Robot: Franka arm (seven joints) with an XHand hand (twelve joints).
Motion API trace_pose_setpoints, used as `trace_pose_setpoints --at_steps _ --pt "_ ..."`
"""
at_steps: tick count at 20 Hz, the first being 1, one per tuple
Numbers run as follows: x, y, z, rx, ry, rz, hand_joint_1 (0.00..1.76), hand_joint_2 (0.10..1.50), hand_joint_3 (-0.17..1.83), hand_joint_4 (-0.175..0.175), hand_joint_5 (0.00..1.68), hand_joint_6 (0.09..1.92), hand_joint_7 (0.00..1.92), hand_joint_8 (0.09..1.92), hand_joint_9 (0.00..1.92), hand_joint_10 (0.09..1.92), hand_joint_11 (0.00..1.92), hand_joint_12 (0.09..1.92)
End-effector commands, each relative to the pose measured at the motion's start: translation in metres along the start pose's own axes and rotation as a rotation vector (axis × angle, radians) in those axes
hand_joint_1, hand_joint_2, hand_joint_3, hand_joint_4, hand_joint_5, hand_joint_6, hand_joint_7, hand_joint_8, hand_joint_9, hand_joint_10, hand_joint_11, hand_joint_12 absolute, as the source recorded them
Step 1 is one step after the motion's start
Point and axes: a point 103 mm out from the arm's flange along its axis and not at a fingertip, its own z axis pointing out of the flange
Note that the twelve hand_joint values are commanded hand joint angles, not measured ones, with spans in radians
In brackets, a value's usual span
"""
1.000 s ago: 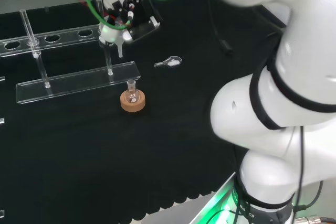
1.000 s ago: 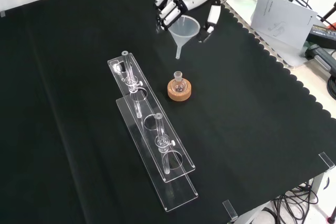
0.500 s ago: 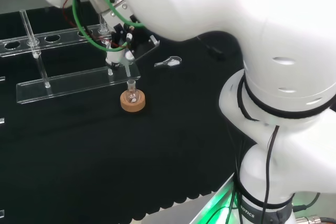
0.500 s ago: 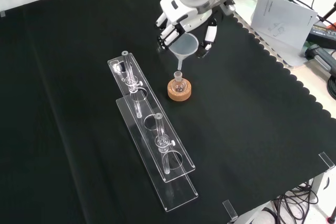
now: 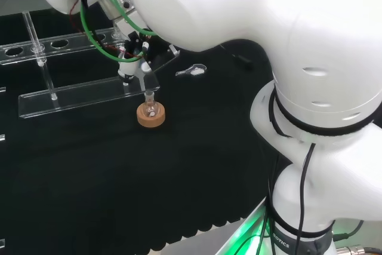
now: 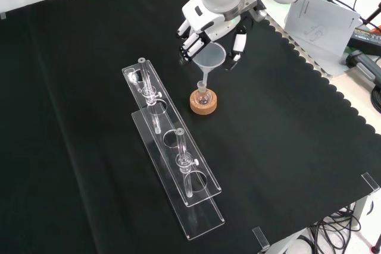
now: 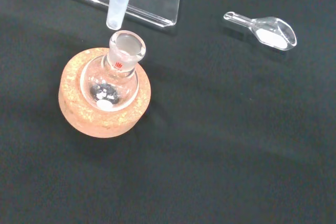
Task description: Place the funnel on the round-bottom flask.
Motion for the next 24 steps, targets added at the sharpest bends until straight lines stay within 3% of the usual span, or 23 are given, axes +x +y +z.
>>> trace_pose_setpoints --at_steps 1,24 --pt "0.003 0.002 0.003 0.007 -0.006 -0.003 0.68 0.83 0.53 -0.077 0.60 0.09 0.66 0.84 1.07 0.81 0.56 1.27" --pt "-0.009 0.006 0.021 -0.005 0.022 0.004 0.68 0.83 0.53 -0.075 0.62 0.09 0.66 0.84 1.07 0.81 0.56 1.27"
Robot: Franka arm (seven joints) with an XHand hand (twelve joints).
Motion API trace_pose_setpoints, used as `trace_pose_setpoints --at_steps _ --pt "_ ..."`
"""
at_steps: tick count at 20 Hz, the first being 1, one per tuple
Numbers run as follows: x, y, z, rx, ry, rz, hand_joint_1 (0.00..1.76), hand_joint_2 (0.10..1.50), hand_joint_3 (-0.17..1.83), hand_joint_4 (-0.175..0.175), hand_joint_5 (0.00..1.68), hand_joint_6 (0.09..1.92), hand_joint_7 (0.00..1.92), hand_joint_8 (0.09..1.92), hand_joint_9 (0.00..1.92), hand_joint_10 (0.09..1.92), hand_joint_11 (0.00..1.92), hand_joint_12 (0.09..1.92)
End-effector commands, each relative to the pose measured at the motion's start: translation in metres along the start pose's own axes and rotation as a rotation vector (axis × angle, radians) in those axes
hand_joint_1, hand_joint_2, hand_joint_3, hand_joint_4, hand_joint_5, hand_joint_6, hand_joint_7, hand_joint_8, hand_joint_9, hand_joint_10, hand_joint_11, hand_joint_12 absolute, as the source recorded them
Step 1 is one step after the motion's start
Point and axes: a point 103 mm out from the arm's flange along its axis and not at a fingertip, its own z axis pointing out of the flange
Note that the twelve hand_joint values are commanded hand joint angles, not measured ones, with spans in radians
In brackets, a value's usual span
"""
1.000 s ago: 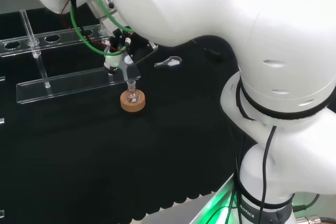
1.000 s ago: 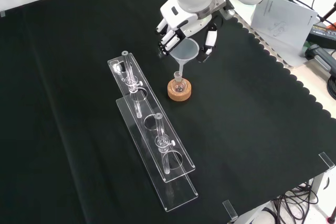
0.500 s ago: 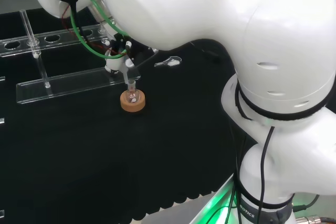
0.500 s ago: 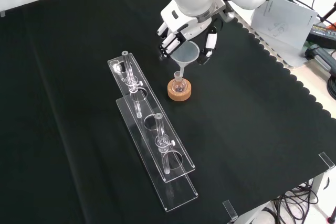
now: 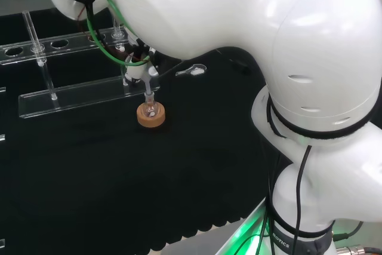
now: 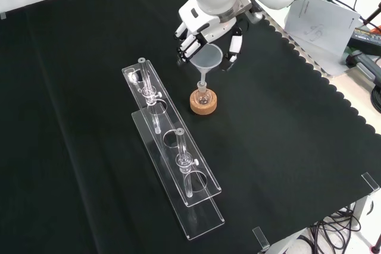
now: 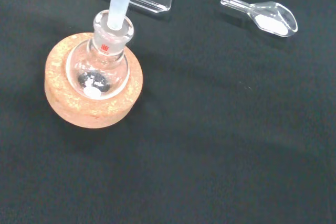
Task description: Place the funnel on the round-bottom flask.
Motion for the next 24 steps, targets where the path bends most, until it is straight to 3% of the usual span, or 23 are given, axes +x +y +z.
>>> trace_pose_setpoints --at_steps 1,9,24 --pt "-0.004 -0.001 0.004 -0.017 0.012 0.000 0.68 0.83 0.53 -0.076 0.62 0.09 0.66 0.84 1.07 0.81 0.56 1.27" --pt "-0.007 0.000 0.007 -0.048 0.014 0.006 0.68 0.84 0.53 -0.076 0.65 0.11 0.66 0.85 1.06 0.80 0.56 1.27" --pt "-0.003 0.004 0.016 -0.034 0.017 -0.001 0.68 0.84 0.53 -0.076 0.66 0.13 0.65 0.85 1.04 0.80 0.57 1.26"
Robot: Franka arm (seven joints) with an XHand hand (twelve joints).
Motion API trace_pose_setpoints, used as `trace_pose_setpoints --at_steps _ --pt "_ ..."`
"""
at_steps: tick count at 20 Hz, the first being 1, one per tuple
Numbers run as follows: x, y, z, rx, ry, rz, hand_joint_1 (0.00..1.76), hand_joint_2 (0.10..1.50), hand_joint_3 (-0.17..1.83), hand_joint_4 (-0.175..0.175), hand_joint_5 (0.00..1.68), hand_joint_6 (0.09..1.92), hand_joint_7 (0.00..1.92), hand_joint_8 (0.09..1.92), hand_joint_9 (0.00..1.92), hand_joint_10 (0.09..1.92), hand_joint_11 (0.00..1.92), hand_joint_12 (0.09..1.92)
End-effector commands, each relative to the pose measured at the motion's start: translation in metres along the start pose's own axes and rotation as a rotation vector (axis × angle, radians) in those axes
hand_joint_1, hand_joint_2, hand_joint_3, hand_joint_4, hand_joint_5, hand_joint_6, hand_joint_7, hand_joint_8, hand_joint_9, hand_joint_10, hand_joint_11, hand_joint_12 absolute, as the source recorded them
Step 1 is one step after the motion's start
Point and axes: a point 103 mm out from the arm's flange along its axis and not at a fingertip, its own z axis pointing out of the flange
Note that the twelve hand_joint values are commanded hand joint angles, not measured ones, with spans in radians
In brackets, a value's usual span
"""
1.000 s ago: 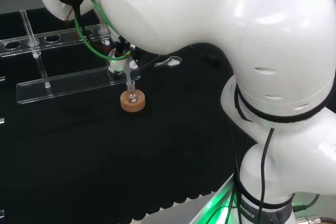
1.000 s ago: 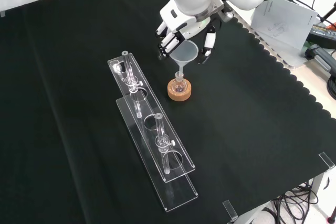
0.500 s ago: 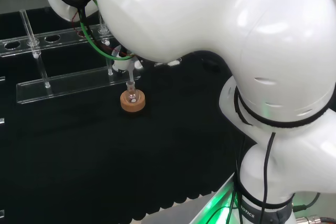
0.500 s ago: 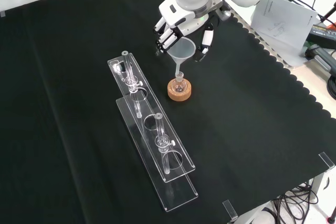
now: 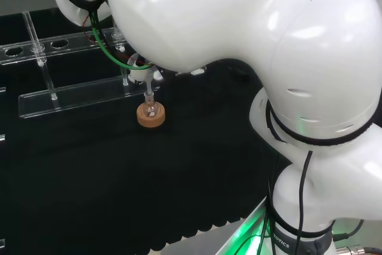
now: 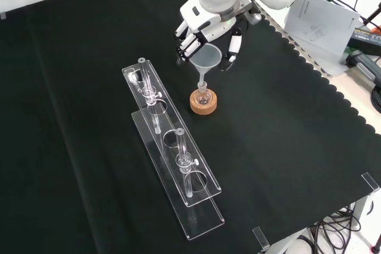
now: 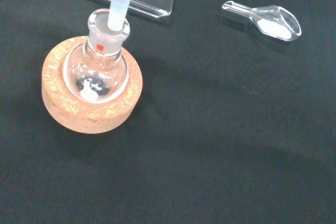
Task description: Place the funnel on the round-bottom flask.
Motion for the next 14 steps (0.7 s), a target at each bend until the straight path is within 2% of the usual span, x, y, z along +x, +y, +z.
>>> trace_pose_setpoints --at_steps 1,14 --pt "0.001 0.003 0.007 0.012 -0.005 -0.002 0.68 0.84 0.53 -0.077 0.66 0.13 0.65 0.85 1.04 0.80 0.57 1.26" --pt "0.006 0.008 0.021 0.031 0.000 -0.014 0.68 0.84 0.53 -0.078 0.65 0.15 0.62 0.85 1.02 0.79 0.57 1.26"
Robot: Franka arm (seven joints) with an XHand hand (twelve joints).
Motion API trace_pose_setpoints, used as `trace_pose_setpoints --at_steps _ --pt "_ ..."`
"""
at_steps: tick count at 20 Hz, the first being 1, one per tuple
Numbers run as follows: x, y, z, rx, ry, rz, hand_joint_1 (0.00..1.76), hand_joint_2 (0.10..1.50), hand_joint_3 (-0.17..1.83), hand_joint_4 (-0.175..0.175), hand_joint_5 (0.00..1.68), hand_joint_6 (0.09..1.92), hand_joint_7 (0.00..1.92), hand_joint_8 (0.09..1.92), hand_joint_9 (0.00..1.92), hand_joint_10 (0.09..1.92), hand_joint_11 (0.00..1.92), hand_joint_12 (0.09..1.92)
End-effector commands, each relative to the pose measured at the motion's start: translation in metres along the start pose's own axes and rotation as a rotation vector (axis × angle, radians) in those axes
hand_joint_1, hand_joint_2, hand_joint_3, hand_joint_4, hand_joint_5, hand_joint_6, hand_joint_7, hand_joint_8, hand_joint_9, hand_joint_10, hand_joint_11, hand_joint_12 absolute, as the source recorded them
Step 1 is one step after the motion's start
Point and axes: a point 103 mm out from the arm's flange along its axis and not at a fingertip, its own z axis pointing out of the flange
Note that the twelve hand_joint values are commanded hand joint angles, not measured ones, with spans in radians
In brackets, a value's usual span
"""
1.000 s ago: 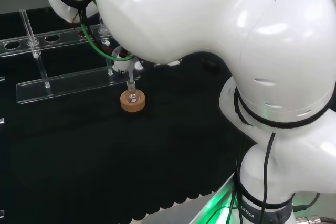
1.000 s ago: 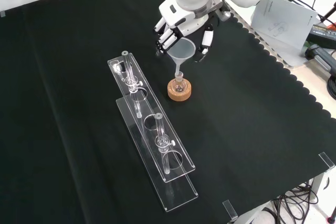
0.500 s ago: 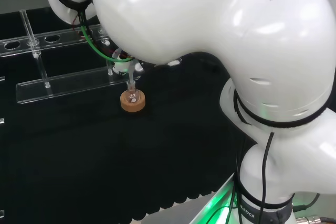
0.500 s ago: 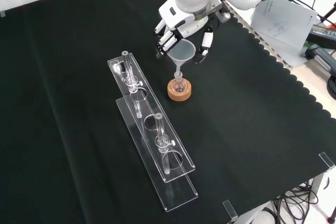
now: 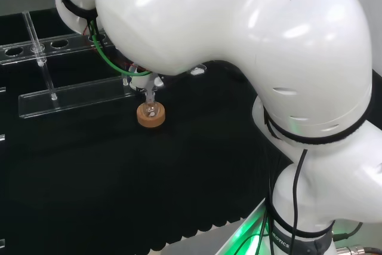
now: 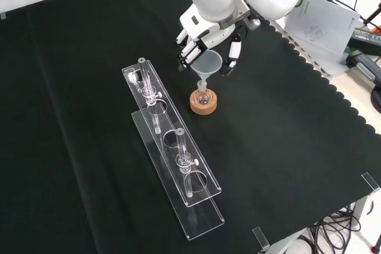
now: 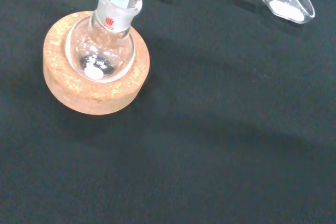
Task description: Place the funnel on the round-bottom flask.
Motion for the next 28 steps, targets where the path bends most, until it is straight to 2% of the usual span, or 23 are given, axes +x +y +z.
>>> trace_pose_setpoints --at_steps 1,12,18,28 --pt "-0.0010 0.0028 0.0043 0.003 0.006 -0.001 0.68 0.84 0.53 -0.078 0.65 0.15 0.62 0.85 1.02 0.79 0.57 1.26" --pt "0.0037 0.0020 0.0058 0.019 -0.001 0.006 0.68 0.84 0.52 -0.077 0.62 0.15 0.56 0.84 0.95 0.77 0.55 1.26" --pt "0.0046 0.0012 0.0058 0.024 -0.010 0.008 0.67 0.83 0.52 -0.077 0.57 0.15 0.48 0.85 0.81 0.73 0.52 1.29" --pt "0.0046 0.0010 0.0065 0.028 -0.015 0.000 0.66 0.83 0.52 -0.078 0.53 0.14 0.40 0.83 0.72 0.70 0.49 1.29"
